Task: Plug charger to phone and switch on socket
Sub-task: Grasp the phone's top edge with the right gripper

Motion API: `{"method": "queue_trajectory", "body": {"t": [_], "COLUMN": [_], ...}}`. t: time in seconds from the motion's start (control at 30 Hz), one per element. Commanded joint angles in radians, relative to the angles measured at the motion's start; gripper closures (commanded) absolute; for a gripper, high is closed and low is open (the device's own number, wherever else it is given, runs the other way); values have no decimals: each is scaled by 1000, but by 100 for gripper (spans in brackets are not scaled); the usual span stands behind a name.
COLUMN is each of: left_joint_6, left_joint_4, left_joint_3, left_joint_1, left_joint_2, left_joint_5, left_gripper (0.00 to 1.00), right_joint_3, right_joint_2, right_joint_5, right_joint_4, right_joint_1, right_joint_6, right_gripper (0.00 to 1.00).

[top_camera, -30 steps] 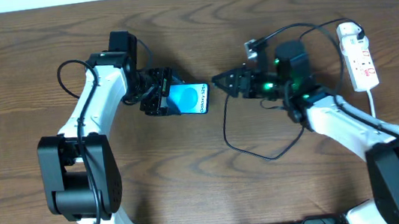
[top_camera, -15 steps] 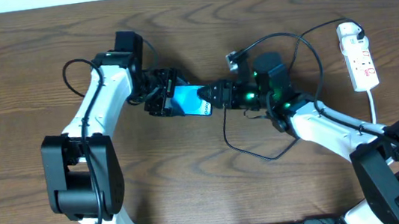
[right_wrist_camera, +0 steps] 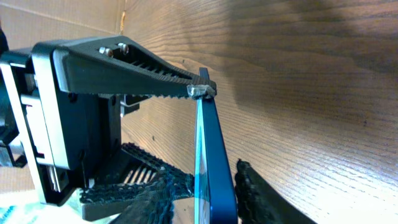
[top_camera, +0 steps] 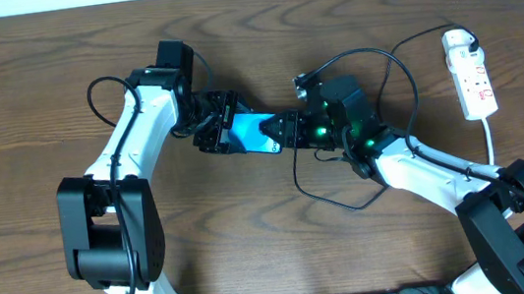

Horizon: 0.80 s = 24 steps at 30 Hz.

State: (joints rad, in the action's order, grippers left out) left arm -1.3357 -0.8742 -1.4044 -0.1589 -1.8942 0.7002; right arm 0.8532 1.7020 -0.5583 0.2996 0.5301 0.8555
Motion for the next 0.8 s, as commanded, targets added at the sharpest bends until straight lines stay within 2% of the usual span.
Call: {"method": "queue_trajectory", "body": {"t": [0.0,0.3,0.53,0.6,0.77], "left_joint_6": [-9,-9,-9,-9,-9], "left_joint_4": [-3,-3,-3,-3,-3], "left_joint_3": [-23,-23,-23,-23,-23], "left_joint_1": [2,2,2,2,2], "left_joint_2": [30,30,30,30,30], "left_joint_5": [13,13,13,13,13], "left_gripper": [50,50,50,50,50], "right_joint_3": [15,15,15,15,15], "right_joint_2": [13,14,14,14,13], "right_joint_5": [10,11,29,28,24], "right_joint_4": [-1,-10,-23,-20,10], "right_joint_1": [13,42,42,42,37], "right_joint_6": [-3,-23,-22,-22,-21], "right_gripper": [71,73,88,99,99]}}
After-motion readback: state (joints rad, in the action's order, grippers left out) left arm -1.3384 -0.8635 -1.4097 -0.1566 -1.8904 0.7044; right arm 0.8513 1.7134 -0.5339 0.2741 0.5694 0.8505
